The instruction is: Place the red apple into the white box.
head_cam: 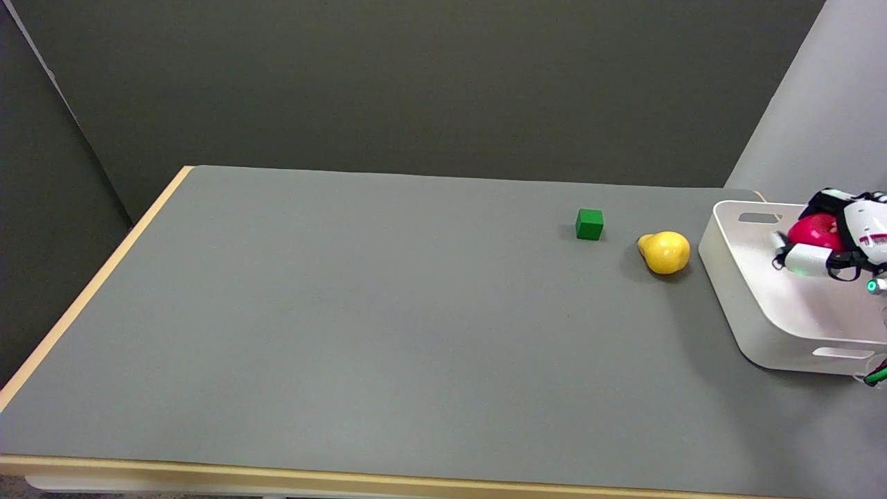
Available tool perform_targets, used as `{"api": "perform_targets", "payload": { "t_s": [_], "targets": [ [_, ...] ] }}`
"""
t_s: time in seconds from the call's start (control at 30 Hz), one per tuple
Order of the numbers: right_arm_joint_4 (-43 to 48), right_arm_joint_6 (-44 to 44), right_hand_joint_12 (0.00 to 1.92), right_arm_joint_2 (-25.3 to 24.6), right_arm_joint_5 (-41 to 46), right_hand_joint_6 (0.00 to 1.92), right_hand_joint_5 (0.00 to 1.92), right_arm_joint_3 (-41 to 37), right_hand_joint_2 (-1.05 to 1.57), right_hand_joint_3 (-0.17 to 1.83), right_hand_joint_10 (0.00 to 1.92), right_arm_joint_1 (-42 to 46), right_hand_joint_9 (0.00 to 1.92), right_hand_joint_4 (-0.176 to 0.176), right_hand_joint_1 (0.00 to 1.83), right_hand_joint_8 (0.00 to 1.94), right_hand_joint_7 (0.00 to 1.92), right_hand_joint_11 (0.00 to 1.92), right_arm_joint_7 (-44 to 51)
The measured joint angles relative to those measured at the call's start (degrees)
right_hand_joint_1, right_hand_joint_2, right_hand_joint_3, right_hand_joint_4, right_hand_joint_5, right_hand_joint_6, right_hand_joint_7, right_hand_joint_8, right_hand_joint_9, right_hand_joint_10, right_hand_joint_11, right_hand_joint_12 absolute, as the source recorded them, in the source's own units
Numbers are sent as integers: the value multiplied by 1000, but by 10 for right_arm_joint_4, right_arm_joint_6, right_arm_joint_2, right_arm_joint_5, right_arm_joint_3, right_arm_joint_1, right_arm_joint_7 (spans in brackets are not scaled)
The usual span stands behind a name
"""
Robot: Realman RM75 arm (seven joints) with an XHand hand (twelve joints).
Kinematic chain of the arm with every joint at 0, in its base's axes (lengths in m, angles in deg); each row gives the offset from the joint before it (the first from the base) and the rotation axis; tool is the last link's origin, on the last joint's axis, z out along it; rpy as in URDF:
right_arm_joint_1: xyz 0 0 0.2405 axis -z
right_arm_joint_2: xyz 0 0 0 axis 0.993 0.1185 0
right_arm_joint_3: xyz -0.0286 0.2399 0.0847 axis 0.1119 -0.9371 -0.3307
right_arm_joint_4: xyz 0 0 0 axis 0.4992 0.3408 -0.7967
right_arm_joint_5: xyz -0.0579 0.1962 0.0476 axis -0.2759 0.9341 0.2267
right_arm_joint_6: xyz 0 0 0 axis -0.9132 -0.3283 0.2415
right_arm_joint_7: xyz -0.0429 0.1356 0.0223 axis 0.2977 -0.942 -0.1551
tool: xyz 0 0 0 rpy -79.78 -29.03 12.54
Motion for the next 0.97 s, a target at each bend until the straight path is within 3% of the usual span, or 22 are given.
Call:
{"api": "perform_targets", "payload": {
  "t_s": [0.1, 0.23, 0.3, 0.4, 0.57, 0.67, 0.77, 0.87, 0.93, 0.97],
  "targets": [
    [-6, -2, 969, 0, 20, 404, 95, 9, 609, 941, 198, -1, -1, 52, 349, 82, 9, -1, 0],
    [-12, -2, 790, -1, 39, 317, 49, 18, 622, 925, 9, 0, -1, 43, 356, -1, -1, -1, 1],
    [-14, -2, 678, -1, 46, 282, 43, 22, 647, 780, 0, 1, -1, 48, 373, -1, -1, -1, 0],
    [-16, -2, 608, -2, 56, 278, 37, 26, 642, 763, -1, 2, -1, 49, 376, -1, -1, -1, -2],
    [-15, -4, 594, -3, 68, 276, 53, 31, 643, 765, -1, 4, -1, 52, 364, -1, -1, -1, -7],
    [-6, -15, 598, -4, 72, 343, 60, 33, 589, 922, -1, 6, -1, 58, 333, 2, -1, -1, -11],
    [11, -27, 628, -4, 74, 380, 67, 33, 593, 943, 2, 9, -1, 48, 353, 72, -1, -1, -13],
    [40, -41, 705, -3, 73, 414, 76, 33, 590, 951, 71, 14, 2, 37, 350, 100, 10, -1, -12],
    [66, -49, 708, -3, 69, 449, 81, 32, 591, 989, 72, 19, 32, 53, 495, 67, 95, -1, -9],
    [77, -53, 764, -3, 67, 434, 97, 31, 592, 962, 146, 21, 16, 50, 410, 125, 70, -1, -7]
  ]
}}
